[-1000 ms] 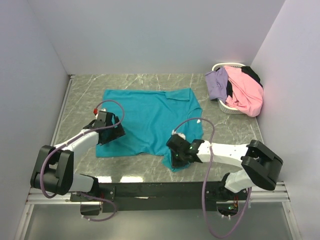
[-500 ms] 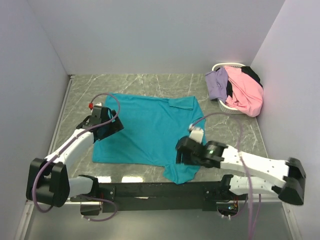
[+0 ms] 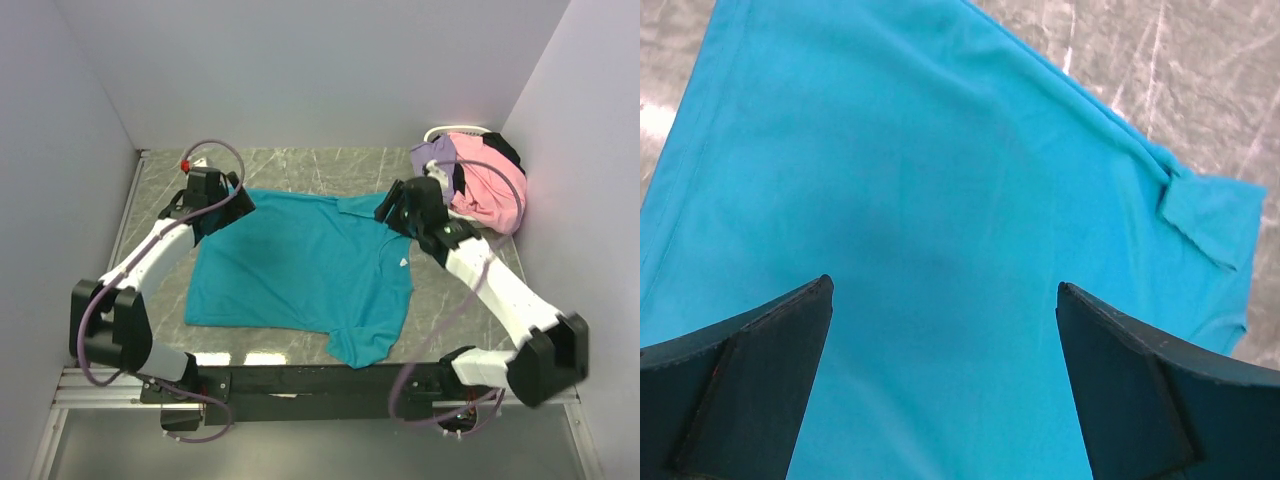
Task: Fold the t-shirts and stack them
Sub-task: Flatten the tshirt out, then fold the tshirt
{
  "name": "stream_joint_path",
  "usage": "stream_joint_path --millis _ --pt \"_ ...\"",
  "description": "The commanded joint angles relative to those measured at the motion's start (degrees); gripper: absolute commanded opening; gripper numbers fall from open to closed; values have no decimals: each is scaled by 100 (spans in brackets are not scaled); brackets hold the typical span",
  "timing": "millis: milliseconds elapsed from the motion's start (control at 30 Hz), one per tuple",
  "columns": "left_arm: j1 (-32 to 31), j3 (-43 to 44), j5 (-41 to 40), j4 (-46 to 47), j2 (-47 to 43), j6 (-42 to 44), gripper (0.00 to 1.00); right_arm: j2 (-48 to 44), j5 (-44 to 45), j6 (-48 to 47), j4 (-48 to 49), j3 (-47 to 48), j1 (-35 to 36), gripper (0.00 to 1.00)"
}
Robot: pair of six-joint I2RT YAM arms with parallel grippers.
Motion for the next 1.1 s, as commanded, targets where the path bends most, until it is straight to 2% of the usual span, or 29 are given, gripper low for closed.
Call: stream_joint_path --millis 0,133,233,500,667,967,1067 --pt "21 435 -157 127 417 -110 99 1108 -994 -406 1073 562 -736 65" --pt "21 488 -349 154 611 -110 99 2529 -1646 -493 1215 1309 -1255 60" --pt "21 541 -640 171 707 -93 99 3252 -1963 -572 1100 1916 -1458 58" --pt "56 1164 -861 -40 1463 100 99 4466 -2333 -538 820 2988 -1739 57" --pt "73 1349 -624 -14 1806 136 99 4845 -2368 -608 503 3385 -1748 55" --pt "82 1244 -228 136 1903 118 99 4845 -2026 -793 257 3166 -1765 54" --pt "82 1261 -175 118 1947 215 96 4924 -1973 -845 169 3148 -1748 55"
